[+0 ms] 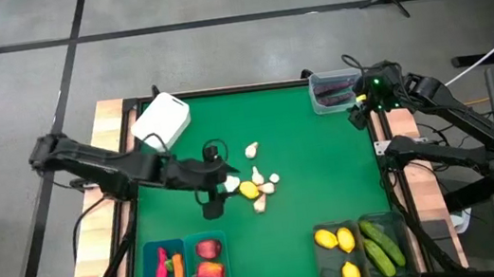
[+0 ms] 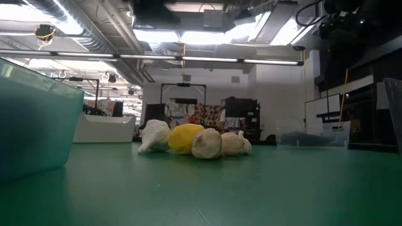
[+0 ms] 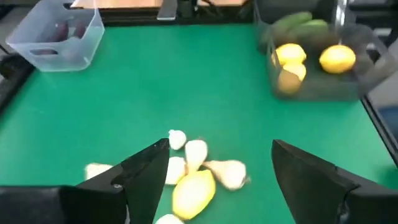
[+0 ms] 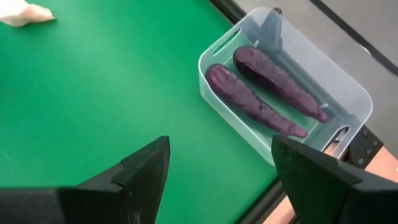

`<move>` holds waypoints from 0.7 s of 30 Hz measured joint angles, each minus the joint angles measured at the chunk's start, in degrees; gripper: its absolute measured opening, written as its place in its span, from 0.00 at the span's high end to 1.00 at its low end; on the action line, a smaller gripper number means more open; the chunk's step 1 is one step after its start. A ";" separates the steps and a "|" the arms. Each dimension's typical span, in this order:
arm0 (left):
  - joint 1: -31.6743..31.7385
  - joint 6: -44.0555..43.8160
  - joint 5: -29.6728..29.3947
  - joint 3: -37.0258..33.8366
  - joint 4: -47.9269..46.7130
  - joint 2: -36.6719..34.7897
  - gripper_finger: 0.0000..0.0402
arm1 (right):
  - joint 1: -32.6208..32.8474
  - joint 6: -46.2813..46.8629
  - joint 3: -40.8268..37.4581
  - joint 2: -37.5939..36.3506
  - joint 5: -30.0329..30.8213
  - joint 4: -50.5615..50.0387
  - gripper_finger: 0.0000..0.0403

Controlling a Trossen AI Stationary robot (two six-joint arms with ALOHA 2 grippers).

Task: Sort produce into baskets
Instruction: Put the lemon into the left black bin

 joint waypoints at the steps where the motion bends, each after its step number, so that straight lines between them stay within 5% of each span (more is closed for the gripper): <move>1: -0.12 -0.46 0.13 -3.95 5.84 -0.37 0.31 | 0.00 0.01 0.00 0.00 0.00 0.48 0.30; 6: -2.24 4.79 0.47 -14.81 29.97 3.97 0.31 | -0.01 0.01 0.00 0.00 0.04 2.51 0.30; 13: 0.15 8.06 4.14 -15.20 39.51 16.87 0.31 | 0.00 0.00 0.00 0.00 0.07 3.10 0.30; 21: 5.22 8.06 5.63 -13.52 38.43 25.89 0.31 | 0.00 0.00 0.00 0.00 0.07 2.90 0.30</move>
